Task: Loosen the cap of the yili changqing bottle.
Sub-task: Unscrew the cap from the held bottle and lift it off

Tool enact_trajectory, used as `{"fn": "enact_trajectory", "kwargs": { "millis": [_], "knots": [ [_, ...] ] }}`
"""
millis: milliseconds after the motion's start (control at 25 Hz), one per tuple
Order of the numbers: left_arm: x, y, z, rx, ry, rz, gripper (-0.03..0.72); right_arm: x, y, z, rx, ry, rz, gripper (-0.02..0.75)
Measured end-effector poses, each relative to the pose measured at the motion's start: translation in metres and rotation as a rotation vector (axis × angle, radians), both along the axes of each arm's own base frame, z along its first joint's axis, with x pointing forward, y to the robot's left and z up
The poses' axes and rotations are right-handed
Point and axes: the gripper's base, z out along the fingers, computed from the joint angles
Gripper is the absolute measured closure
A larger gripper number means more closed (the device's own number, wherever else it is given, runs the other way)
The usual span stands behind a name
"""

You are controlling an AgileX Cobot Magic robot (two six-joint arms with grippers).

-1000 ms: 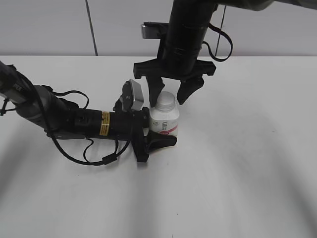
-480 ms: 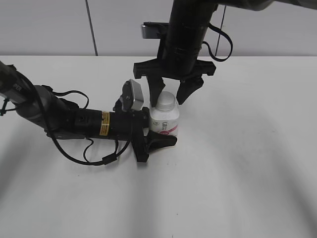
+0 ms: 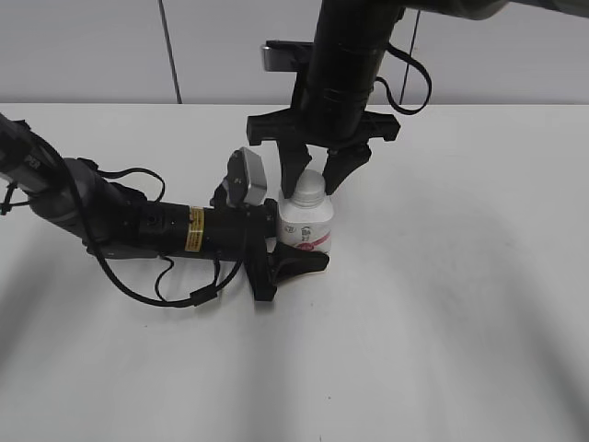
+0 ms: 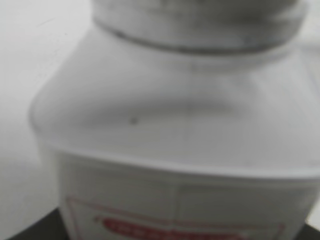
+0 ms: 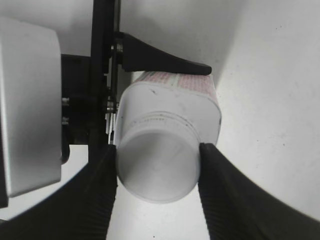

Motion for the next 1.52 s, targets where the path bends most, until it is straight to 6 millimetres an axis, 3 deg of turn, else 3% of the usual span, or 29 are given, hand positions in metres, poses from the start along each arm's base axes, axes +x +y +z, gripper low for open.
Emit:
{"fn": "enact_trajectory", "kwargs": {
  "millis": [320, 1120, 1320, 1520],
  "knots": [
    [0.0000, 0.0000, 0.0000, 0.000, 0.001, 0.000, 0.291, 0.0002, 0.0002, 0.0000, 0.000, -0.017, 0.061, 0.343],
    [0.0001, 0.0000, 0.0000, 0.000, 0.003, 0.002, 0.291, 0.0014, 0.0003, 0.0001, -0.025, -0.265, 1.047, 0.343],
    [0.0001, 0.0000, 0.0000, 0.000, 0.003, 0.002, 0.291, 0.0015, 0.0003, 0.0001, -0.030, -0.297, 1.174, 0.343],
    [0.0001, 0.0000, 0.0000, 0.000, 0.003, 0.002, 0.291, 0.0016, 0.0004, 0.0001, -0.030, -0.303, 1.195, 0.343]
  ]
}}
